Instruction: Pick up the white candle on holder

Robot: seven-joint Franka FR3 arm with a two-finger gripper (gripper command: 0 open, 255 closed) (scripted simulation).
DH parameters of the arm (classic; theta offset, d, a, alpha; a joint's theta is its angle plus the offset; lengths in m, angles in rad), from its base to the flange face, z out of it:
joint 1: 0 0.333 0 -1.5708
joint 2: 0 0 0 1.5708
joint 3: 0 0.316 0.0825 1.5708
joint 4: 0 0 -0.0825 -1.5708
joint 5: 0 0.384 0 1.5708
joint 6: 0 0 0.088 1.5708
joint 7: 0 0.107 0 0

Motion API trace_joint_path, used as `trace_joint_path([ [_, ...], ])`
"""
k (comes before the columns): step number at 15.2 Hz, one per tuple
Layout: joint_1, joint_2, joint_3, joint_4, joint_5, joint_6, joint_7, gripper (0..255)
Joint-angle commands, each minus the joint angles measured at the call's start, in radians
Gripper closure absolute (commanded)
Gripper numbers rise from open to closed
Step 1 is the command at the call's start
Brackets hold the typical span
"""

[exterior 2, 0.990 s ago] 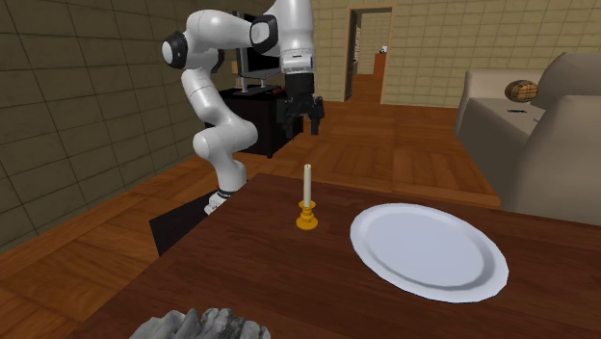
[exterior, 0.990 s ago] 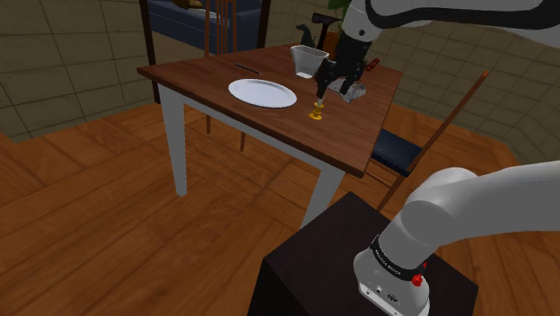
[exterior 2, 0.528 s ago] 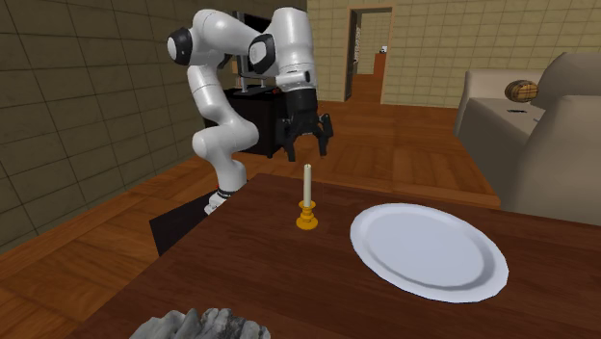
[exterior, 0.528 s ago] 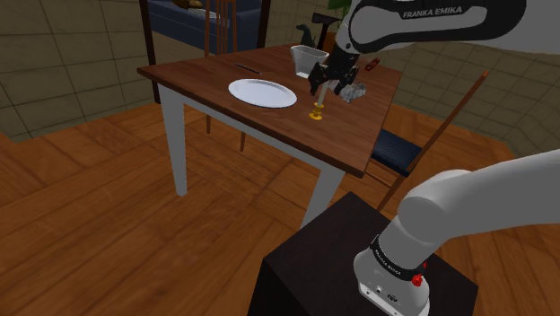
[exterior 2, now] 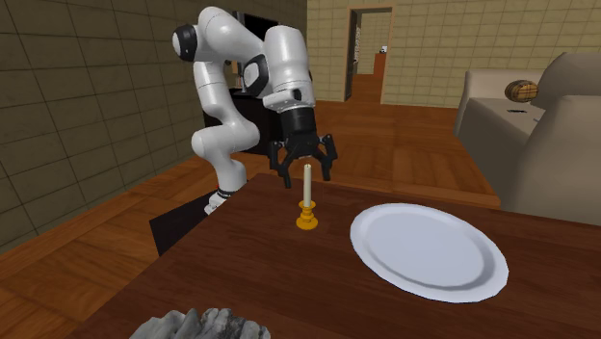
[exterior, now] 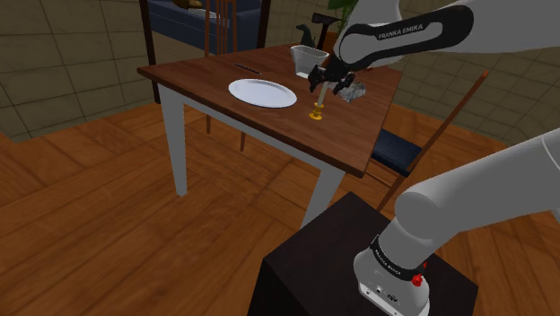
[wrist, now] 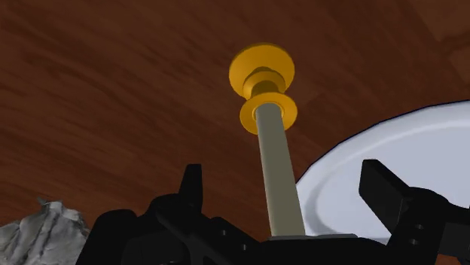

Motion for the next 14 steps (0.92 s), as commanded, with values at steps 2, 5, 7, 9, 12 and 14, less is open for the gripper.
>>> trace_joint_path([
  [2, -0.007, 0.014, -0.001, -0.029, -0.008, 0.049, 0.011, 0],
  [5, -0.011, 0.029, 0.000, -0.057, -0.016, 0.093, 0.019, 0],
  [7, -0.012, 0.033, 0.001, -0.063, -0.017, 0.101, 0.021, 0],
  [9, -0.011, 0.031, 0.001, -0.062, -0.017, 0.099, 0.021, 255],
  [12, -0.011, 0.031, 0.001, -0.062, -0.017, 0.099, 0.021, 255],
  [14, -0.011, 0.031, 0.001, -0.062, -0.017, 0.099, 0.022, 255],
])
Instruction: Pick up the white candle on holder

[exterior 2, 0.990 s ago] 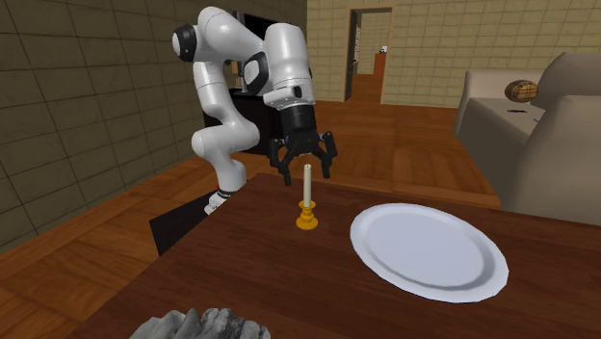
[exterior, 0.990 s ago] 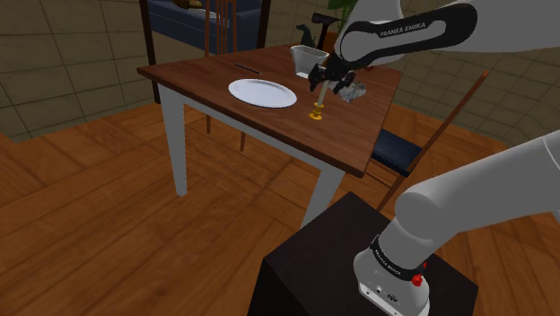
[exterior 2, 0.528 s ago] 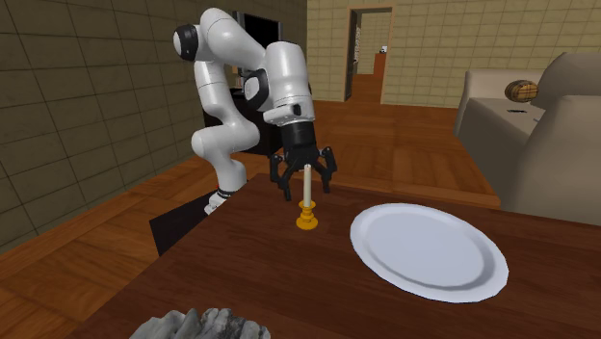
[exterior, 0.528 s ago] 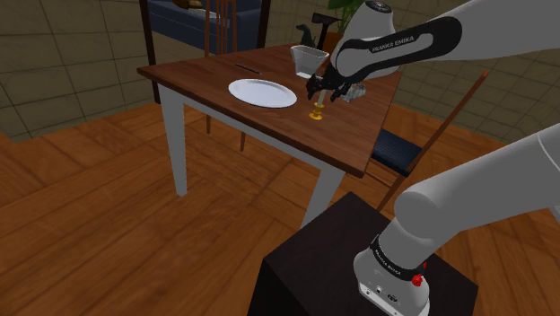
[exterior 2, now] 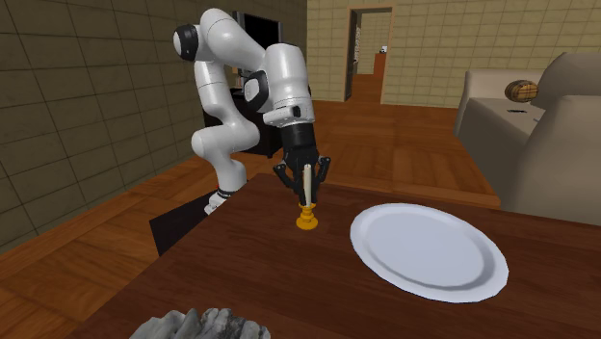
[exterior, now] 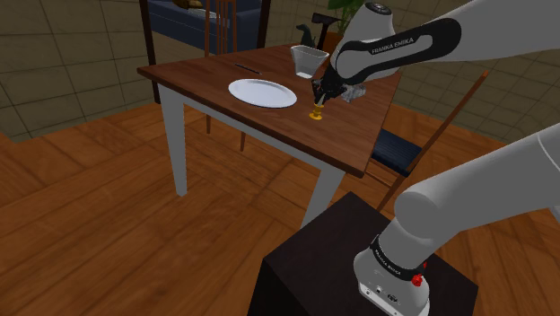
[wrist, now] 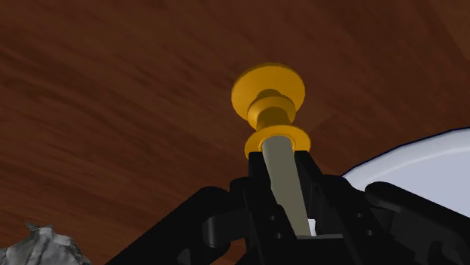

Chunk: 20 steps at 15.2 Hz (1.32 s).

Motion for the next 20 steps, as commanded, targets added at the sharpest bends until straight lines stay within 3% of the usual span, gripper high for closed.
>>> trace_joint_path([
  [1, 0.000, 0.000, 0.000, 0.000, 0.000, 0.000, 0.000, 255],
  [20, 0.015, -0.052, -0.002, 0.161, 0.031, -0.212, -0.037, 255],
])
